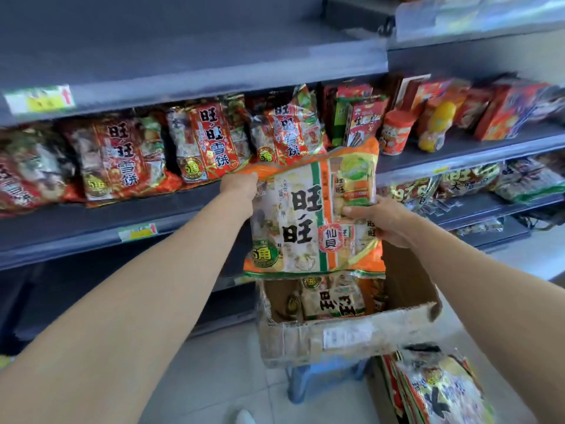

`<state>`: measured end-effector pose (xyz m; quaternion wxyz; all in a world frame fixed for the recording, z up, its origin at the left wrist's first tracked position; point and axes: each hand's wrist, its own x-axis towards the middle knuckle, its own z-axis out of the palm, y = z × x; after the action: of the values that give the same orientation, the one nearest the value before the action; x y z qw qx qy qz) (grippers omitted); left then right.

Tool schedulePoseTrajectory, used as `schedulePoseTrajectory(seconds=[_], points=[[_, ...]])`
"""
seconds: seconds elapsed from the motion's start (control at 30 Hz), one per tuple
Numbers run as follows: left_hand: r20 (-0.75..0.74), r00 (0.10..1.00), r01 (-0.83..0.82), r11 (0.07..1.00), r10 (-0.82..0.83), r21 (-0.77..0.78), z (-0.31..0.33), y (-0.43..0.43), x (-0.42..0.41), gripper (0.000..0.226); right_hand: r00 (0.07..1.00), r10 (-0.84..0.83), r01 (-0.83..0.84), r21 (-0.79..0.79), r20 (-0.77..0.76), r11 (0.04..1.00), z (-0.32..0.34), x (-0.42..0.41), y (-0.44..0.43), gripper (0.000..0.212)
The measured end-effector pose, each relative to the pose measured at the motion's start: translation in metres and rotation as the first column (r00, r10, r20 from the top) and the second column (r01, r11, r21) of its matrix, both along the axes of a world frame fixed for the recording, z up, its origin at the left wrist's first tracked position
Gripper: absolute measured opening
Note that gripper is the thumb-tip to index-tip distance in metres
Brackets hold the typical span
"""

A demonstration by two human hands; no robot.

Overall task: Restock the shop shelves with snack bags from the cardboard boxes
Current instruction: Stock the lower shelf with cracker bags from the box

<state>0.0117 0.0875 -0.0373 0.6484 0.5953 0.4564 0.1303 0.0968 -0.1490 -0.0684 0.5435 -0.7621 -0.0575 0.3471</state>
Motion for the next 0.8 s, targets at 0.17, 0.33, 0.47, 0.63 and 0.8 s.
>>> schedulePoseTrajectory(seconds=[0.17,0.33,0.47,0.63,0.8], points=[[-0.007,0.965,0.258,0.959,-0.261,-0.115,0.017,0.003,-0.053,0.027,1.0,-0.006,0.007,0.101,-0.014,0.995,0.015,-0.021,0.025,0.023],[-0.229,0.895,0.378,0.923,-0.383,-0.069,0.007,0.025,-0.107,0.041,0.999,0.033,-0.033,0.087,0.001,0.996,0.018,-0.049,0.065,0.019],[-0.366,0.849,0.369,0.924,-0.381,-0.105,-0.01,0.06,-0.151,0.045,0.987,0.156,-0.156,0.021,-0.029,0.988,0.013,-0.084,0.114,0.017],[-0.456,0.829,0.305,0.946,-0.323,-0.114,-0.031,0.119,-0.207,0.059,0.962,0.264,-0.268,-0.058,-0.076,0.962,-0.01,-0.136,0.18,0.025],[-0.452,0.836,0.279,0.95,-0.312,-0.14,-0.054,0.169,-0.237,0.067,0.968,0.244,-0.25,-0.142,-0.059,0.958,-0.032,-0.173,0.231,0.016]])
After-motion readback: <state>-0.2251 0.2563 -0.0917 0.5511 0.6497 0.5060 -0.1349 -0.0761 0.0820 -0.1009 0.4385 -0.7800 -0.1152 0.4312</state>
